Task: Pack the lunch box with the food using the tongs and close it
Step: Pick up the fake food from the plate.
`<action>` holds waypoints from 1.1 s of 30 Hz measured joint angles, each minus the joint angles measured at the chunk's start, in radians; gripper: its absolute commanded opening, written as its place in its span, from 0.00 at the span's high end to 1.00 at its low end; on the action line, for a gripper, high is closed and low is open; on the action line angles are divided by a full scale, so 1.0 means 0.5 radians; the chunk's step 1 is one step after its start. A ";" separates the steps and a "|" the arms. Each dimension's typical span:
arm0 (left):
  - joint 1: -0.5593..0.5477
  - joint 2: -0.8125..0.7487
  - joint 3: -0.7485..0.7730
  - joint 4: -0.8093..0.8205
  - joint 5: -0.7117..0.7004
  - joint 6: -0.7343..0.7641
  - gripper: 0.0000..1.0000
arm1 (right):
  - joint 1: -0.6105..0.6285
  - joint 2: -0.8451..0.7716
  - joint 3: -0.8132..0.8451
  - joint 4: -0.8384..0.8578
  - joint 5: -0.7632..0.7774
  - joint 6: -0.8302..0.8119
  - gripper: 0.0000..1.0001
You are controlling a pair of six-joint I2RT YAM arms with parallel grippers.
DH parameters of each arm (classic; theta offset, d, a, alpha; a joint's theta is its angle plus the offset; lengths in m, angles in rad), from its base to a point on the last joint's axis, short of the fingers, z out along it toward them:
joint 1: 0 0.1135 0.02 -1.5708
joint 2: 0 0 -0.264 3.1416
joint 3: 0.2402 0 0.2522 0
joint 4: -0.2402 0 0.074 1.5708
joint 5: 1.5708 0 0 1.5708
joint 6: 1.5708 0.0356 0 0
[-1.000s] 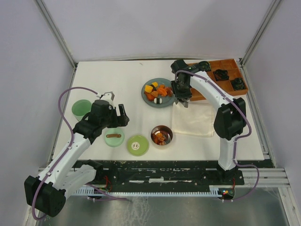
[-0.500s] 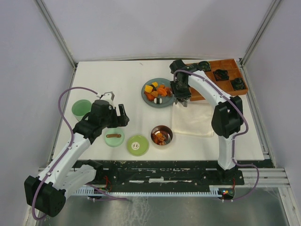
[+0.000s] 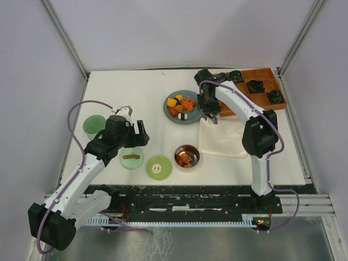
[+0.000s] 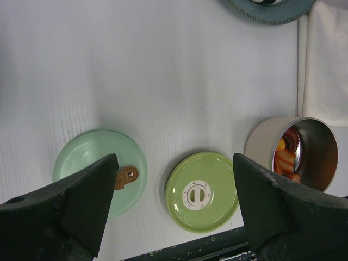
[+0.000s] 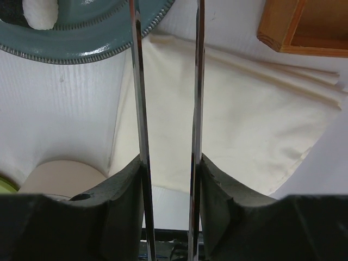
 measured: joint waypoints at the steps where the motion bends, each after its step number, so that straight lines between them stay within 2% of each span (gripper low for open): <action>1: 0.000 0.000 0.000 0.000 0.000 0.000 0.08 | 0.000 0.000 0.001 -0.001 0.011 0.000 0.53; 24: 0.000 0.000 0.000 0.000 0.000 0.000 0.08 | -0.002 0.105 0.117 -0.020 -0.004 -0.015 0.51; 33: 0.000 0.000 0.000 0.000 0.001 0.000 0.08 | 0.012 0.157 0.205 -0.042 0.011 -0.022 0.56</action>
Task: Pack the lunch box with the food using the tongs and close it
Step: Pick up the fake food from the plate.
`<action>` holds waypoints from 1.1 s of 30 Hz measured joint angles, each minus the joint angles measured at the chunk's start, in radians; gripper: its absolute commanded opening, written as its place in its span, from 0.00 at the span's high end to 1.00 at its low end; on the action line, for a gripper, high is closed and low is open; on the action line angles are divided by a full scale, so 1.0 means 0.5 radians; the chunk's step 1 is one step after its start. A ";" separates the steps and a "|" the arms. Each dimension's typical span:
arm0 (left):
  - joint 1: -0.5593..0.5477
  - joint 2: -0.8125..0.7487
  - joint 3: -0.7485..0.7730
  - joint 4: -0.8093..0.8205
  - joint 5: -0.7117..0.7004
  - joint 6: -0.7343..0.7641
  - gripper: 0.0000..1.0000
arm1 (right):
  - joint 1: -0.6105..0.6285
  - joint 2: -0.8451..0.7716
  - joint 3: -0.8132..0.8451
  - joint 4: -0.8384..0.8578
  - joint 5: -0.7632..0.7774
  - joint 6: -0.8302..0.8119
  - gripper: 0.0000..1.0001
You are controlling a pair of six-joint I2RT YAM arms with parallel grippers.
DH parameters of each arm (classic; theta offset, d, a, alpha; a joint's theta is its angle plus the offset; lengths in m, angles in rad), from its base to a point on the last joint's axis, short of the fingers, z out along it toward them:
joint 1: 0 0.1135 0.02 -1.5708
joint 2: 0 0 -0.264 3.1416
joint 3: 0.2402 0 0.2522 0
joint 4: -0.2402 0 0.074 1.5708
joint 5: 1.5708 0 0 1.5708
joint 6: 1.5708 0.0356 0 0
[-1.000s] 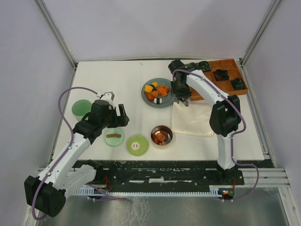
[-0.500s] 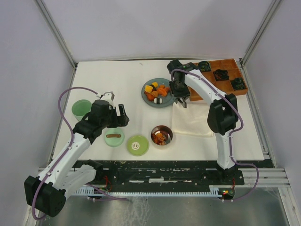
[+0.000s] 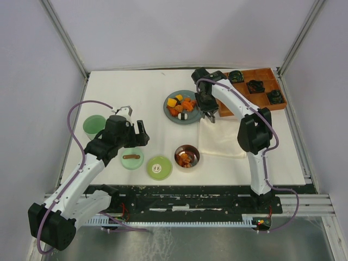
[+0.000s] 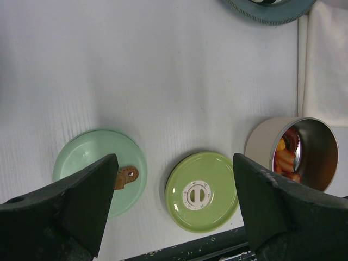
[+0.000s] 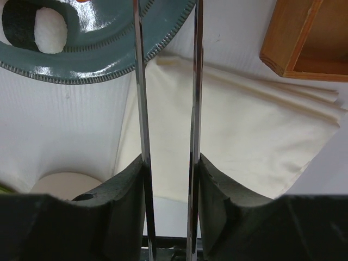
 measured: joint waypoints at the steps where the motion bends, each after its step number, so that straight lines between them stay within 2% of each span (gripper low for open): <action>1: 0.000 0.000 0.000 0.000 0.000 0.000 0.08 | 0.002 0.013 0.008 -0.009 0.011 0.000 0.56; 6: 0.000 0.000 0.000 0.000 0.000 0.000 0.08 | 0.031 0.043 0.014 -0.039 0.094 0.000 0.50; 21: 0.000 -0.001 0.000 0.000 0.000 0.000 0.08 | 0.107 0.106 0.068 -0.090 0.212 -0.030 0.51; 28: 0.000 -0.002 0.000 0.000 0.000 0.000 0.08 | 0.116 0.109 0.075 -0.096 0.237 -0.034 0.62; 33: 0.000 -0.002 0.000 0.000 0.000 0.000 0.08 | 0.118 0.108 0.078 -0.085 0.248 -0.031 0.65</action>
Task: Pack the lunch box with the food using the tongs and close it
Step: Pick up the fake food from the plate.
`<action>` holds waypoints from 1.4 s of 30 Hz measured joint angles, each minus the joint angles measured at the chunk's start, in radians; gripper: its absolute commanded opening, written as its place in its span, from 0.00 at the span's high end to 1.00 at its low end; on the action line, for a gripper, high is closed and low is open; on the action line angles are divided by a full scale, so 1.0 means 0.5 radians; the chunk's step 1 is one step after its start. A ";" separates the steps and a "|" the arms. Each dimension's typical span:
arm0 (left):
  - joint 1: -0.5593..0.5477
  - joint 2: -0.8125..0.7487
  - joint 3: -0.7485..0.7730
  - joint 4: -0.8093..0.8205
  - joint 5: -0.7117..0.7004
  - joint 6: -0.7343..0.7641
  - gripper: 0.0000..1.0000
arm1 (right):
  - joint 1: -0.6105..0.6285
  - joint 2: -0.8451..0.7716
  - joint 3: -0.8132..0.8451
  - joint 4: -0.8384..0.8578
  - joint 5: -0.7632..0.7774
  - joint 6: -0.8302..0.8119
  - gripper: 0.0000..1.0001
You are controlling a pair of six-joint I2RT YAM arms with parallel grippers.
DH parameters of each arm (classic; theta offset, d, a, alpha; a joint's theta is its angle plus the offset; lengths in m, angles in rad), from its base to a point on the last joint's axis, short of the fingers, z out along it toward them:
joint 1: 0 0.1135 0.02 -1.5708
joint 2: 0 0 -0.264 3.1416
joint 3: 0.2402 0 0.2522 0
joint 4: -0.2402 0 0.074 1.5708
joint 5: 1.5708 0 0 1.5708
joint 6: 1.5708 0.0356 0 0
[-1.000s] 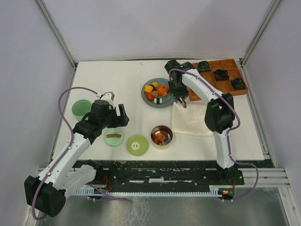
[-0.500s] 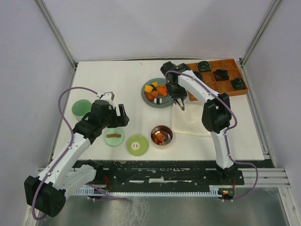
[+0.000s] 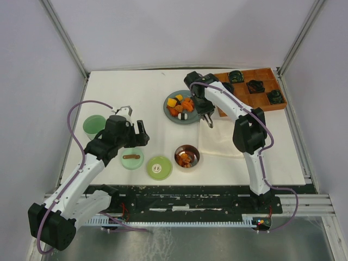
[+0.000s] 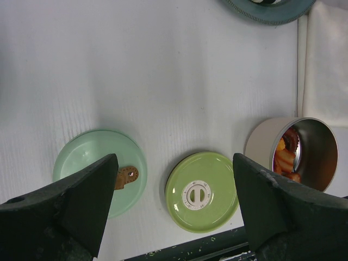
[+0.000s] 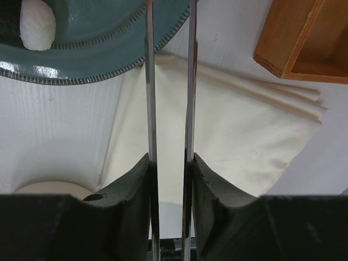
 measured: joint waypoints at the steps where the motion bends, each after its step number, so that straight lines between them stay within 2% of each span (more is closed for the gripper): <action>1: 0.000 0.000 0.000 0.000 0.000 0.000 0.08 | 0.000 -0.001 0.000 0.004 -0.001 0.002 0.66; 7: 0.000 0.000 0.000 0.000 0.000 0.000 0.08 | -0.003 -0.079 -0.067 0.042 -0.053 0.020 0.66; 17: 0.000 0.000 0.000 0.000 0.000 0.000 0.08 | -0.029 -0.127 -0.080 0.053 -0.182 0.042 0.57; 23: 0.000 0.000 0.000 0.000 0.000 0.000 0.08 | -0.034 -0.127 -0.080 0.057 -0.210 0.048 0.60; 42: 0.000 0.000 0.000 0.000 0.000 0.000 0.08 | -0.091 -0.117 -0.143 0.084 -0.297 0.079 0.58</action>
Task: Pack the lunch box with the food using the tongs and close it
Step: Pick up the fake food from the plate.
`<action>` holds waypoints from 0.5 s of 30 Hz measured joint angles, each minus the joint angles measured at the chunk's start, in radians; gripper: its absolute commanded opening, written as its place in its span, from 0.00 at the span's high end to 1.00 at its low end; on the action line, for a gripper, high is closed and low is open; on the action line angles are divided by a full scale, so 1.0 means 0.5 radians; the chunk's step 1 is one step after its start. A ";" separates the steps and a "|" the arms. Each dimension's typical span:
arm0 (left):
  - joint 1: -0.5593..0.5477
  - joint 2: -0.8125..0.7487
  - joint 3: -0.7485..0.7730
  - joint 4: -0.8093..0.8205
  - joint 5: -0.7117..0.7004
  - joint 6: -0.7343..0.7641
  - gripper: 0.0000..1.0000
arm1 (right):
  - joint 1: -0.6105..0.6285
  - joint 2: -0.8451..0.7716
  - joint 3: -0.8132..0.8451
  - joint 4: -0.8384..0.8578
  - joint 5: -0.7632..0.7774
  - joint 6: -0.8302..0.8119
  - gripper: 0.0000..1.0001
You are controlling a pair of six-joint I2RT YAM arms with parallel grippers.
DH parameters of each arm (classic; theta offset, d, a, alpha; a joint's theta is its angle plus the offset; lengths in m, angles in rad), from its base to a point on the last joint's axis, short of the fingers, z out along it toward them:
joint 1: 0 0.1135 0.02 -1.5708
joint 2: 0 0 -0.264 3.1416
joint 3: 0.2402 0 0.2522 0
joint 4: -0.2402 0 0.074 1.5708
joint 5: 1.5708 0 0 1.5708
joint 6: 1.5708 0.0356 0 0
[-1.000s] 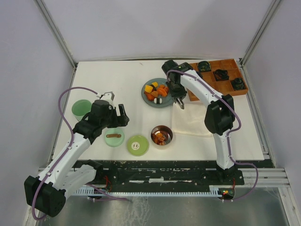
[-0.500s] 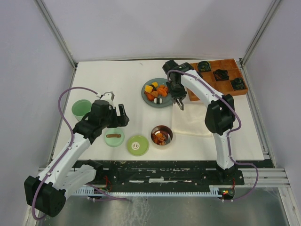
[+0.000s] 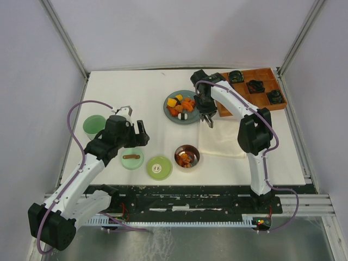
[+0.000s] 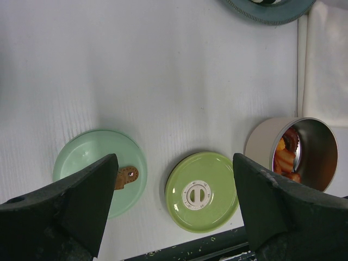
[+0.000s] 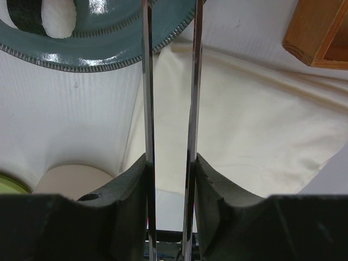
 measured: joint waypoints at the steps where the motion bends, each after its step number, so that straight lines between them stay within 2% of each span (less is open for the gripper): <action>1: 0.000 0.000 0.000 0.000 0.000 0.000 0.08 | -0.006 0.000 -0.006 0.002 -0.009 0.007 0.58; 3: 0.000 0.000 0.000 0.000 0.000 0.000 0.08 | -0.014 0.000 -0.026 0.011 -0.024 0.015 0.59; 10: 0.000 0.000 0.000 0.000 0.000 0.000 0.08 | -0.046 0.000 -0.088 0.060 -0.093 0.029 0.70; 15: 0.000 0.000 0.000 0.000 0.000 0.000 0.08 | -0.047 -0.059 -0.181 0.130 -0.089 0.035 0.72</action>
